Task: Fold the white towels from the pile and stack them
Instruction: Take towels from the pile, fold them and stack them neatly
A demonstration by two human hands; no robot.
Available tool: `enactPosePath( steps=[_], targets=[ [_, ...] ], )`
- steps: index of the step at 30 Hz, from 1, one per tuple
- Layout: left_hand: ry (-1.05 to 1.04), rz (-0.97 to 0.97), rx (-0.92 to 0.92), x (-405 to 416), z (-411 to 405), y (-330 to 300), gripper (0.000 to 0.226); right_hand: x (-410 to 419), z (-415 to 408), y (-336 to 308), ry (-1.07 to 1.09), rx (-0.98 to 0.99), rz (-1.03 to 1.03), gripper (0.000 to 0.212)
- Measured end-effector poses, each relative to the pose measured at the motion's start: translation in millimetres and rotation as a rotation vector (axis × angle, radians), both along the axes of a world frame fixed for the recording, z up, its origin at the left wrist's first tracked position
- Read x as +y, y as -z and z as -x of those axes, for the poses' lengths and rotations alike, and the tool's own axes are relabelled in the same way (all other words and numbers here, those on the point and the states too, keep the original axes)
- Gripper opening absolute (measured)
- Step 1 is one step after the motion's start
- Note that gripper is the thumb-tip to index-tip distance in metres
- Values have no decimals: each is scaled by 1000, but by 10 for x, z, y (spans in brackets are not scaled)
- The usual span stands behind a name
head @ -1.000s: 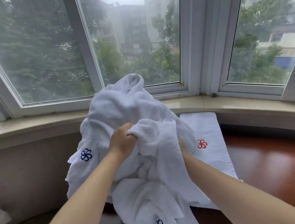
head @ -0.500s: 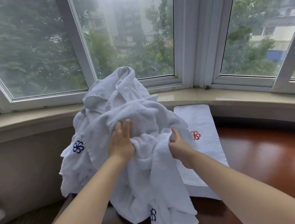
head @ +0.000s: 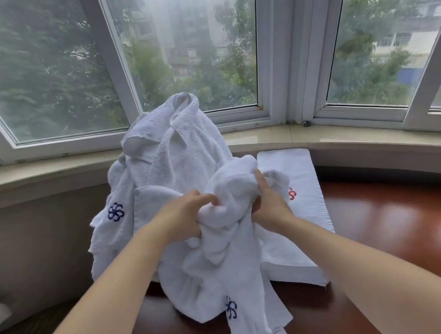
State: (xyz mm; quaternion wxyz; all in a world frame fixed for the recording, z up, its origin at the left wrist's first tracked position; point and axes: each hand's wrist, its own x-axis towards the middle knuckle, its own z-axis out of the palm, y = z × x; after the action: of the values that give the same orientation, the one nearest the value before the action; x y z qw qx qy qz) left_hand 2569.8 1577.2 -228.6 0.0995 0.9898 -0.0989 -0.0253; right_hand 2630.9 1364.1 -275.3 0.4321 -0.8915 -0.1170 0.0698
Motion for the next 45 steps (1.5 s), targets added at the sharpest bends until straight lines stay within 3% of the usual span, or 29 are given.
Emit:
enactPosePath(
  steps=[2,4,5,8,11,13,16,18,22,25,27,30,34,38,40,42,45],
  targets=[
    [6,-112,-91,-113,40,15,55,-17,-4,-25,-16,31,66,60],
    [-145,-122,-215,-221,65,13,43,-39,26,-72,72,-29,14,22],
    [-237,-73,-310,-254,59,-20,35,-39,35,-120,129,-71,-38,14],
    [-325,154,-709,-329,-22,-228,14,50,-14,-376,334,-309,-196,12],
    [-298,263,-996,-444,-135,-432,19,121,-76,-648,463,-514,-335,22],
    [-348,300,-804,-491,-235,-419,17,89,-121,-624,392,-429,-246,31],
    [-383,120,13,-528,-263,-167,8,-30,-75,-307,298,-137,-120,37],
    [-360,184,248,-623,-197,50,8,-110,1,-127,336,-64,-166,33],
    [-318,334,-35,-797,-269,129,23,-169,25,-192,515,-86,-405,18],
    [-361,849,-207,-1008,-372,-95,31,-334,13,-362,642,-252,-514,17],
    [-474,1168,-215,-1168,-416,-199,32,-474,30,-398,637,-242,-570,12],
    [-474,1403,-102,-1468,-443,-242,31,-706,77,-383,719,-219,-647,11],
    [-381,1510,-24,-1978,-456,-355,18,-1114,66,-576,863,-381,-746,12],
    [-360,1572,58,-2526,-526,-518,21,-1652,35,-812,882,-517,-765,9],
    [-359,1588,111,-2802,-545,-528,20,-1915,48,-843,875,-555,-744,22],
    [-358,1577,161,-3070,-557,-460,19,-2185,54,-799,885,-551,-695,26],
    [-397,1509,230,-3442,-566,-274,22,-2588,10,-624,901,-364,-565,8]
  ],
)
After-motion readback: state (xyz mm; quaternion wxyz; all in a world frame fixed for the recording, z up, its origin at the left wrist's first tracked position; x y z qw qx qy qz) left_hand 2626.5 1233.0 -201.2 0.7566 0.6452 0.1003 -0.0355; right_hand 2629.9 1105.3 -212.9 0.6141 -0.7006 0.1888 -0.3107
